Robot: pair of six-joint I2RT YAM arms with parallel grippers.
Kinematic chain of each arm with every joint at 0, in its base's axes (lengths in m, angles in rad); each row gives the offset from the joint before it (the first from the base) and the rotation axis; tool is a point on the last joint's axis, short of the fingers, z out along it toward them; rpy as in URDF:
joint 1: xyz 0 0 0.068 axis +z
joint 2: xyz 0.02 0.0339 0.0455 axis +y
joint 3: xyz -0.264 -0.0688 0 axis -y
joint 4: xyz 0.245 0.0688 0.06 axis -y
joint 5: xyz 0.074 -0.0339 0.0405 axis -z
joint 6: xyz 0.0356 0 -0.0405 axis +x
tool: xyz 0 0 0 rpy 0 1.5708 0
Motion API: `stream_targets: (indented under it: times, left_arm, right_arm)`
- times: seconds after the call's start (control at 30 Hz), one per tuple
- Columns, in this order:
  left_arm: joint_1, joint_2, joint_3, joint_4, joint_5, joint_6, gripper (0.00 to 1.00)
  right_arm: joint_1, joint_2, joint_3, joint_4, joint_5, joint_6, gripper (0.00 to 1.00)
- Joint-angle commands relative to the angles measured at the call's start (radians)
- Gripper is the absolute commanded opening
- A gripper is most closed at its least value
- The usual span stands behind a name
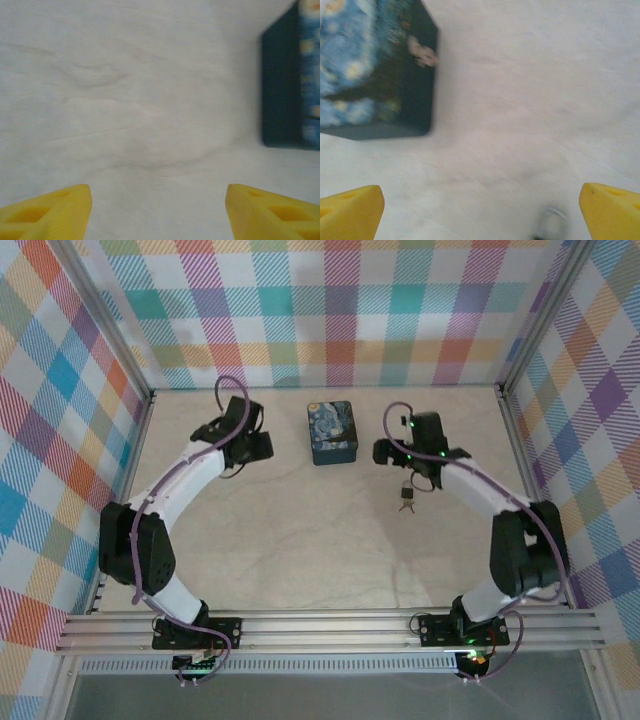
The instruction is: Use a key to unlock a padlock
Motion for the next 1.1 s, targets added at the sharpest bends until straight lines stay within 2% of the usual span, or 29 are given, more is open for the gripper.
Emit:
stream_targets:
  times: [0.0, 0.07, 0.13, 0.17, 0.23, 0.3, 0.33, 0.4, 0.43, 0.53, 0.6, 0.63, 0.7, 0.83, 0.9, 0.93, 1.0, 1.03, 1.07]
  left_arm:
    - [0.038, -0.063, -0.120, 0.241, -0.202, 0.157, 0.72]
    - [0.042, -0.073, -0.196, 0.290, -0.269, 0.216, 0.70]
    - [0.049, -0.102, -0.307, 0.425, -0.359, 0.240, 0.70]
    - [0.059, -0.120, -0.386, 0.501, -0.366, 0.238, 0.69]
    - [0.091, -0.143, -0.497, 0.622, -0.322, 0.219, 0.68]
    - [0.105, -0.161, -0.589, 0.745, -0.290, 0.224, 0.66]
    - [0.107, -0.172, -0.625, 0.805, -0.287, 0.233, 0.66]
    - [0.125, -0.206, -0.690, 0.886, -0.213, 0.257, 0.65]
    - [0.134, -0.223, -0.734, 0.938, -0.179, 0.274, 0.64]
    - [0.162, -0.255, -0.869, 1.115, -0.143, 0.246, 0.65]
    - [0.178, -0.258, -0.886, 1.128, -0.101, 0.233, 0.65]
    - [0.184, -0.243, -0.879, 1.138, -0.047, 0.268, 0.66]
    - [0.185, -0.203, -0.848, 1.143, 0.035, 0.360, 0.74]
    - [0.187, -0.145, -0.822, 1.194, 0.024, 0.423, 0.74]
    - [0.212, -0.100, -0.829, 1.247, 0.048, 0.399, 0.76]
    - [0.213, -0.066, -0.840, 1.302, 0.052, 0.398, 0.80]
    - [0.235, -0.064, -0.825, 1.263, 0.090, 0.380, 0.89]
    - [0.240, -0.060, -0.840, 1.292, 0.097, 0.377, 1.00]
    - [0.240, -0.048, -0.871, 1.345, 0.094, 0.380, 1.00]
  right_arm:
    - [-0.086, -0.069, -0.103, 0.138, 0.096, -0.135, 1.00]
    - [-0.148, -0.081, -0.132, 0.134, 0.074, -0.126, 1.00]
    - [-0.180, -0.091, -0.213, 0.242, 0.059, -0.132, 1.00]
    - [-0.191, -0.090, -0.260, 0.330, 0.049, -0.132, 1.00]
    - [-0.208, -0.071, -0.255, 0.344, 0.032, -0.161, 1.00]
    - [-0.213, -0.066, -0.310, 0.467, 0.042, -0.223, 1.00]
    - [-0.228, -0.069, -0.312, 0.467, 0.012, -0.230, 1.00]
    - [-0.271, -0.074, -0.347, 0.502, -0.072, -0.199, 1.00]
    - [-0.292, -0.069, -0.387, 0.556, -0.122, -0.193, 1.00]
    - [-0.303, -0.009, -0.552, 0.906, -0.138, -0.185, 1.00]
    - [-0.302, 0.007, -0.598, 0.997, -0.148, -0.189, 1.00]
    - [-0.303, 0.012, -0.607, 1.025, -0.150, -0.189, 1.00]
    - [-0.303, 0.011, -0.604, 1.016, -0.152, -0.189, 1.00]
    - [-0.303, 0.010, -0.602, 1.010, -0.151, -0.189, 1.00]
    - [-0.302, 0.010, -0.602, 1.009, -0.150, -0.189, 1.00]
    - [-0.303, 0.009, -0.601, 1.006, -0.150, -0.191, 1.00]
    - [-0.303, 0.009, -0.601, 1.006, -0.148, -0.190, 1.00]
    - [-0.300, 0.010, -0.601, 1.007, -0.147, -0.190, 1.00]
    - [-0.298, 0.010, -0.599, 1.003, -0.139, -0.193, 1.00]
